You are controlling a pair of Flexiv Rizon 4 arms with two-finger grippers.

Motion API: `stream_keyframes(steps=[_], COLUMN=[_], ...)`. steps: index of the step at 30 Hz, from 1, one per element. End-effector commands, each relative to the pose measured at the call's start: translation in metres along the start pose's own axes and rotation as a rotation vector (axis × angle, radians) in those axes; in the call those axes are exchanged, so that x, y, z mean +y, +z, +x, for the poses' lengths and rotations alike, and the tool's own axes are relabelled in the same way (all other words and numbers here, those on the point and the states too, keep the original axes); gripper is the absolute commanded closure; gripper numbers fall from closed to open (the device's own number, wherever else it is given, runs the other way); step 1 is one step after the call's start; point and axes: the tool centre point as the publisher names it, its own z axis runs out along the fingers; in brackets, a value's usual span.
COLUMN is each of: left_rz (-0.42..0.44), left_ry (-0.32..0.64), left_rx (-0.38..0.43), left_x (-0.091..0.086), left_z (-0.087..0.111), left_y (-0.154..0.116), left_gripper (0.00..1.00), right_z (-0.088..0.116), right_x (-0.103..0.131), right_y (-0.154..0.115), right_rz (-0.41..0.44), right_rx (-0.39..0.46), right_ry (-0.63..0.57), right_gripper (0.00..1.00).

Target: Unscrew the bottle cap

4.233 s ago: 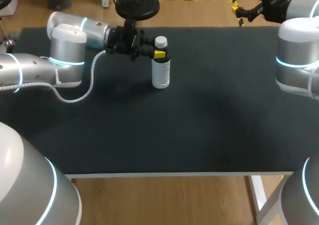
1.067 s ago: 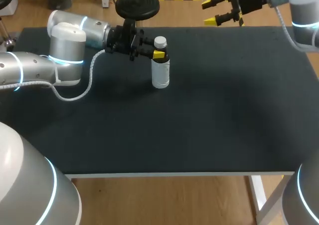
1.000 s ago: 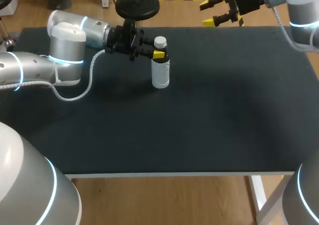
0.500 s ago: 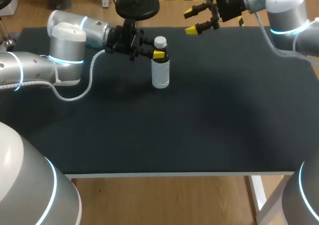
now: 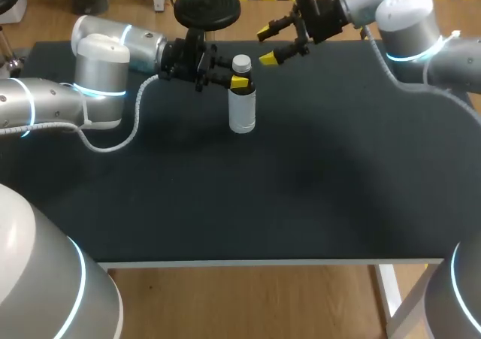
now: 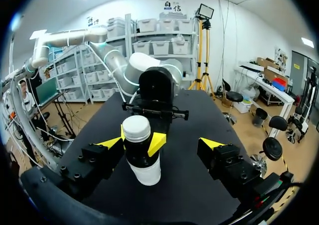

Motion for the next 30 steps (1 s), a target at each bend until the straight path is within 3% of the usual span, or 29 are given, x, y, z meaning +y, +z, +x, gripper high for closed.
stream_keyframes(steps=[1,22,30], left_rz=[0.001,0.001,0.001], left_ry=[0.0,0.0,0.0], left_rx=[0.006,0.006,0.006], left_x=[0.002,0.002,0.002], left_z=[-0.002,-0.002,-0.002], left_y=[0.0,0.0,0.0], left_gripper=[1.0,1.0,1.0], right_z=[0.004,0.012,0.026], right_x=[0.01,0.012,0.014], right_y=[-0.001,0.017,0.023], right_rz=[0.042,0.076,0.073], right_rx=[-0.005,0.05,0.061], right_ry=[-0.002,0.016,0.013], right_gripper=[0.0,0.0,0.0])
